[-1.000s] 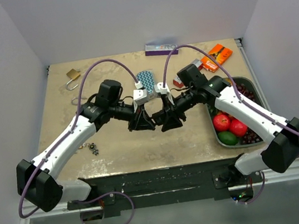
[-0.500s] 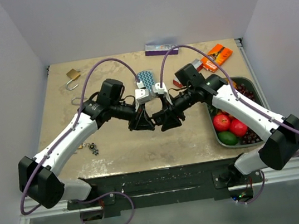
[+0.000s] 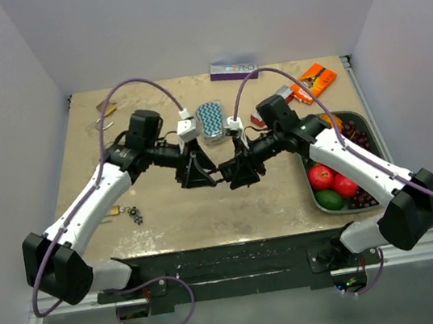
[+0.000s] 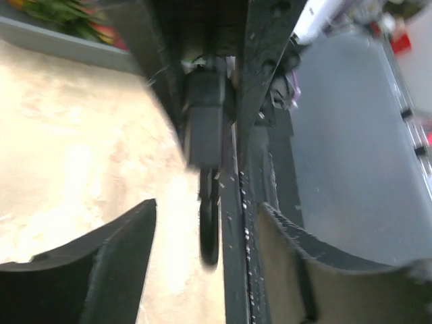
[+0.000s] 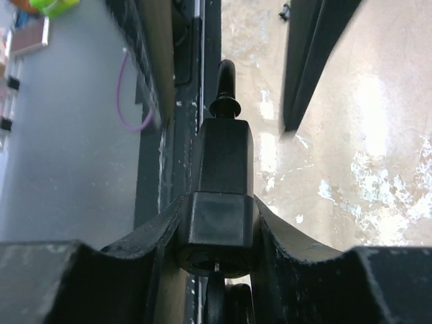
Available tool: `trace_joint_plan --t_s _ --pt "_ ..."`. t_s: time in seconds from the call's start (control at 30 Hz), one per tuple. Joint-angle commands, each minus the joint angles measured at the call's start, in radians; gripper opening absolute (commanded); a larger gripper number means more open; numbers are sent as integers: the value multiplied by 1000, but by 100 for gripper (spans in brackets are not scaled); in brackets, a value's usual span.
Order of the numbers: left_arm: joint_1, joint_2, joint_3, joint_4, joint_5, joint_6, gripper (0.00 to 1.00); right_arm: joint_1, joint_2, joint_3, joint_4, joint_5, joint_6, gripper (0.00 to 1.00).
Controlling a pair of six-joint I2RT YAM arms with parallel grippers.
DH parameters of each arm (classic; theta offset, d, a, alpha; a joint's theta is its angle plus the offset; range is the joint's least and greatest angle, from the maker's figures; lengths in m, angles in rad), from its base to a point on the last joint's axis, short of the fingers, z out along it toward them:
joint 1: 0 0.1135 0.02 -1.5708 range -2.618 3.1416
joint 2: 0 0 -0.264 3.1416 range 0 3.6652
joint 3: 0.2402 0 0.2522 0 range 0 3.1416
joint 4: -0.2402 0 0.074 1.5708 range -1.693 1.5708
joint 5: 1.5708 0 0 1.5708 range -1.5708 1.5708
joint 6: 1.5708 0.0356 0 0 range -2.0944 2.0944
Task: Lock with the key
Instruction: Lock the lock.
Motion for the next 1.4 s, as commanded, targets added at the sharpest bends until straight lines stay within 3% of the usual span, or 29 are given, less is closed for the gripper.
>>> trace_joint_plan --t_s 0.0,0.23,0.37,0.43,0.57,0.8,0.93,1.2,1.37 --pt "150 -102 -74 135 179 -30 68 -45 -89 -31 292 -114 230 0" --pt "233 -266 -291 538 171 -358 66 -47 -164 -140 617 -127 563 0" --pt "234 -325 -450 967 127 -761 62 -45 -183 -174 743 -123 657 0" --pt "233 -337 -482 1127 99 -840 59 -44 -186 -177 751 -126 672 0" --pt "233 -329 -487 1202 95 -931 53 -44 -192 -189 781 -130 692 0" --pt "221 -313 -483 1253 66 -988 51 -14 -193 -189 803 -132 699 0" --pt "192 -306 -486 1262 50 -997 45 -2 -190 -180 797 -135 688 0" --pt "139 -305 -515 1308 39 -1032 2 4 -187 -175 782 -123 669 0" --pt "100 -290 -507 1331 21 -1064 0 28 -183 -171 768 -97 636 0"
